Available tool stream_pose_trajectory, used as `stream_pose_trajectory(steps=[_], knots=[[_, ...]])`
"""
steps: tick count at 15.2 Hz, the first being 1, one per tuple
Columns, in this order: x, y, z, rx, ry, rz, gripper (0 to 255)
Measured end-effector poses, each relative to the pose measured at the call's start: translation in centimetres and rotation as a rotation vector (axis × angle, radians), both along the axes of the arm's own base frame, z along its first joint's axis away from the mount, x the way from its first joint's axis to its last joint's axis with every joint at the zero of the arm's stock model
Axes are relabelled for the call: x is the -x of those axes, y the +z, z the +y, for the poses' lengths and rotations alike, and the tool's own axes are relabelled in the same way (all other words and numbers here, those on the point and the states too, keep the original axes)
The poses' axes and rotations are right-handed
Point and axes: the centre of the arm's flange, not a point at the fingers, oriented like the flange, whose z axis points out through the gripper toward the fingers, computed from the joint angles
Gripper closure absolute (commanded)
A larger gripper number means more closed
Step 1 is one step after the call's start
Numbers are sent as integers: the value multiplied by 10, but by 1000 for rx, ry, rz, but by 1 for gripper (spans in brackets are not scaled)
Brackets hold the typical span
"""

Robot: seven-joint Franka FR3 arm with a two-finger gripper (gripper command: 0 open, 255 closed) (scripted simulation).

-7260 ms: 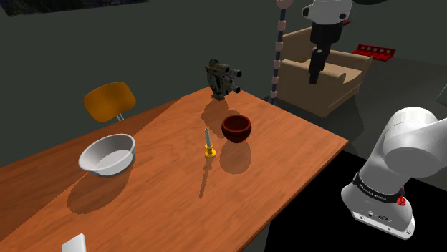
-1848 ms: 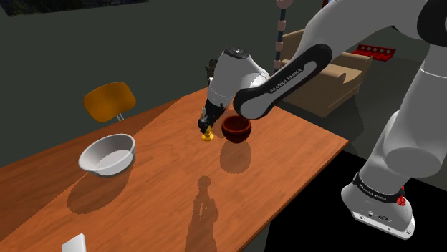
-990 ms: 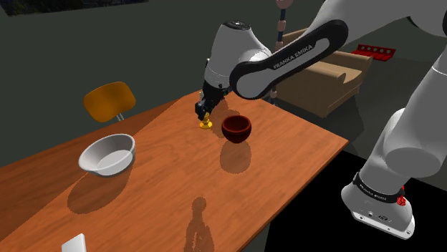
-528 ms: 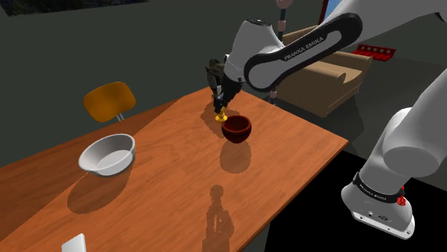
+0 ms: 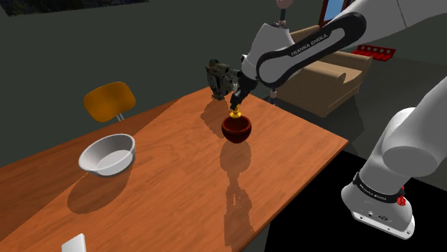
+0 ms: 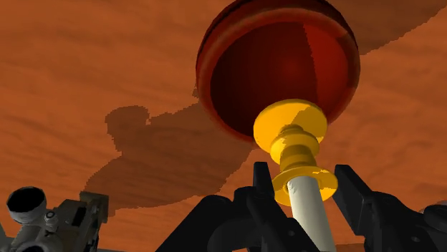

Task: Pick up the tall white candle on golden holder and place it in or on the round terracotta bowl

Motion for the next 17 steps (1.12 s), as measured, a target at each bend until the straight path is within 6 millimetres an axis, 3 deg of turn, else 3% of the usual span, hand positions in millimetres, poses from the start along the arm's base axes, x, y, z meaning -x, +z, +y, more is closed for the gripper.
stream_pose_trajectory(steps=[7, 14, 15, 17], knots=[[1, -37, -2, 0, 0, 0, 255], [2, -42, -1, 0, 1, -1, 255], [2, -42, -1, 0, 1, -1, 0], [2, -42, -1, 0, 1, -1, 0]])
